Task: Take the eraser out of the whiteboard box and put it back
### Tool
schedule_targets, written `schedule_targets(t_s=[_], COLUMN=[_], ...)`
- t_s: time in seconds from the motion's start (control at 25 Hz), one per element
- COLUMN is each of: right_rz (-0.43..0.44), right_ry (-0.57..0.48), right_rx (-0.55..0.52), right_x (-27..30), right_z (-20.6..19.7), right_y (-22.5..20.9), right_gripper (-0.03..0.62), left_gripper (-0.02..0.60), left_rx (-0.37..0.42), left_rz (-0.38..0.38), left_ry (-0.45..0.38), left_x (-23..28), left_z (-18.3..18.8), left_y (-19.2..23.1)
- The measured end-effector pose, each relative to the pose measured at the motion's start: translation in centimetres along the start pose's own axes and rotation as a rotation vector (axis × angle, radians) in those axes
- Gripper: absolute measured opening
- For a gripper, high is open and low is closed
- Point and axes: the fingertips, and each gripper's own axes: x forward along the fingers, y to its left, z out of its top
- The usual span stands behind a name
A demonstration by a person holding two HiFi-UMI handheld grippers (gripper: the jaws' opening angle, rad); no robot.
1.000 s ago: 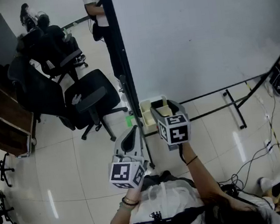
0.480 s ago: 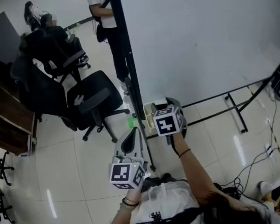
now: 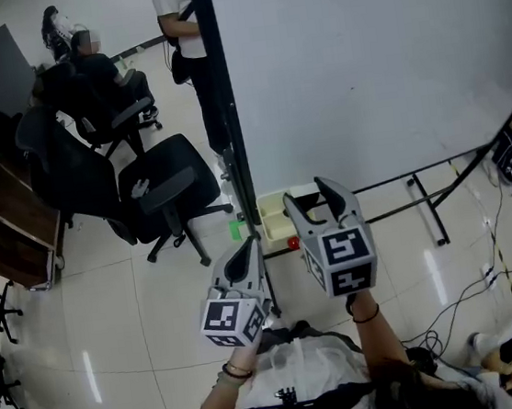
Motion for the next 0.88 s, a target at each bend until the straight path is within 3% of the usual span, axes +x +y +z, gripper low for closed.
schedule_targets(t_s=[0.24,0.44,0.88], right_rz=[0.017,0.022,0.02], right_ry=[0.01,0.018,0.019], right_rx=[0.003,0.01,0.019], right_x=[-1.7,-1.6,-1.1], right_z=[-1.1,-1.7,-2.8], right_y=[0.6,0.7,0.7], right_gripper=[0.262,0.262,0.262], left_gripper=[-0.015,-0.015,-0.015], left_rx=[0.104,0.021,0.006], left_rz=[-0.03,-0.026,-0.002], left_ry=[0.072,-0.003,0.006], left_x=[0.6,0.5,-0.1], left_z=[-0.9,-0.1,-0.6], left_y=[-1.4,-1.2,-0.5])
